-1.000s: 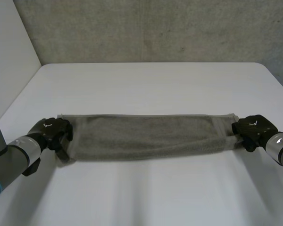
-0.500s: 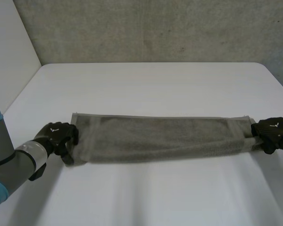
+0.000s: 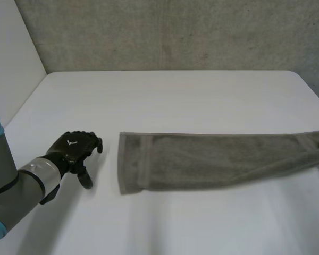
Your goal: Fold the towel.
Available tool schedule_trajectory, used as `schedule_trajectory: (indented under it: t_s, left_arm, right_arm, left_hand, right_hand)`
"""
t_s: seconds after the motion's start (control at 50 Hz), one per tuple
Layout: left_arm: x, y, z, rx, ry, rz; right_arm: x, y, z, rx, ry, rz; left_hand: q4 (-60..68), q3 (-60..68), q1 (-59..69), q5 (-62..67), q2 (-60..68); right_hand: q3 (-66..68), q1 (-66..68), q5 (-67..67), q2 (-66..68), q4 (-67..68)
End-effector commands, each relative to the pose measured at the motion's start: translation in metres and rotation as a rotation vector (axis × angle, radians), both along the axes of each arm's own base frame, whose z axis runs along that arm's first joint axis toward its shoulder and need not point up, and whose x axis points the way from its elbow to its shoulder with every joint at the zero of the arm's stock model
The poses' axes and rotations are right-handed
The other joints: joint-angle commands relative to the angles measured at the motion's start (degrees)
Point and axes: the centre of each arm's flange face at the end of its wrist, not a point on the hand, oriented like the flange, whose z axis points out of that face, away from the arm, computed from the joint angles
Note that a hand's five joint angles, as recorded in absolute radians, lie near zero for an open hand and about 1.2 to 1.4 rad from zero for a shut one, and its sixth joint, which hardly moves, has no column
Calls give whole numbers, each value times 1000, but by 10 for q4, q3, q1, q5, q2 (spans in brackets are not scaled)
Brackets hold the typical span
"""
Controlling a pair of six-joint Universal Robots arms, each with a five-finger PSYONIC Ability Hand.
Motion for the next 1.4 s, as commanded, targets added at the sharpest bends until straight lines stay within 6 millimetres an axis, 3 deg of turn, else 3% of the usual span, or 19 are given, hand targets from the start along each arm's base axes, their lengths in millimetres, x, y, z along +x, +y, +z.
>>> schedule_trajectory:
  t_s: [0.02, 0.04, 0.1, 0.14, 0.16, 0.2, 0.26, 0.32, 0.38, 0.42, 0.54, 0.6, 0.72, 0.74, 0.78, 0.98, 1.12, 1.3, 1.4]
  left_arm:
    - [-1, 3, 33, -95, 24, -4]
    - [0, 2, 41, -124, 30, -3]
    - [0, -1, 51, -155, 40, 2]
    - [0, -4, 65, -201, 57, 7]
    - [0, -4, 65, -201, 57, 7]
    - [-1, -7, 74, -219, 87, 17]
    - [-1, -8, 77, -219, 106, 23]
    - [0, -9, 79, -200, 147, 41]
    - [0, -10, 78, -193, 154, 45]
    - [0, -8, 76, -181, 157, 46]
    - [1, -7, 70, -161, 155, 50]
    - [1, -6, 68, -155, 152, 50]
    - [1, -4, 65, -145, 152, 48]
    - [1, -4, 65, -144, 152, 48]
    - [1, -5, 65, -145, 152, 48]
    - [-3, -2, 66, -149, 154, 34]
    - [-6, 2, 65, -141, 156, 23]
    - [-12, 9, 65, -129, 176, 1]
    - [-14, 10, 65, -130, 177, -7]
  right_arm:
    - [29, -4, 36, -12, -13, 69]
    - [58, 0, 49, -36, -41, 131]
    - [85, 5, 62, -69, -78, 183]
    - [136, 20, 83, -117, -134, 279]
    - [137, 20, 83, -118, -134, 279]
    - [196, 45, 98, -163, -156, 404]
    - [228, 62, 101, -179, -155, 473]
    - [321, 124, 85, -172, -143, 668]
    - [342, 143, 78, -168, -143, 721]
    - [374, 168, 54, -143, -138, 804]
    - [406, 188, 2, -85, -73, 887]
    - [409, 190, -10, -74, -40, 902]
    - [409, 192, -19, -68, 16, 901]
    - [408, 191, -17, -69, 15, 898]
    - [406, 189, -12, -74, 8, 890]
    - [383, 168, 52, -100, -187, 781]
    - [334, 151, 84, -59, -300, 686]
    - [241, 128, 38, 136, -273, 495]
    - [214, 128, 10, 192, -297, 472]
  left_hand:
    - [-64, -63, -62, -61, -62]
    - [-66, -65, -64, -62, -64]
    - [-66, -65, -64, -62, -64]
    - [-66, -65, -64, -62, -64]
    - [-66, -65, -64, -62, -64]
    - [-66, -65, -64, -62, -64]
    - [-66, -65, -64, -62, -64]
    - [-66, -65, -64, -62, -64]
    - [-66, -65, -64, -62, -64]
    - [-66, -65, -64, -62, -64]
    - [-64, -63, -62, -61, -62]
    - [-64, -63, -62, -61, -62]
    - [-64, -63, -62, -61, -62]
    - [-64, -63, -62, -61, -62]
    - [-64, -63, -62, -61, -62]
    - [-64, -63, -62, -61, -62]
    - [-63, -61, -61, -59, -61]
    - [-61, -59, -59, -57, -59]
    - [-61, -59, -59, -57, -59]
  right_hand:
    - [42, 52, 38, 54, 33]
    - [42, 52, 38, 54, 33]
    - [42, 52, 38, 54, 33]
    - [42, 52, 38, 54, 33]
    - [42, 52, 38, 54, 33]
    - [42, 52, 38, 54, 33]
    - [42, 52, 38, 54, 33]
    - [42, 52, 38, 54, 33]
    - [42, 52, 38, 54, 33]
    - [42, 52, 38, 54, 33]
    - [42, 52, 38, 54, 33]
    - [31, 41, 27, 43, 22]
    - [-413, -403, -417, -401, -422]
    - [-585, -574, -589, -572, -594]
    - [-658, -648, -662, -646, -667]
    - [-658, -648, -662, -646, -667]
    - [-658, -648, -662, -646, -667]
    - [-658, -648, -662, -646, -667]
    - [-658, -648, -662, -646, -667]
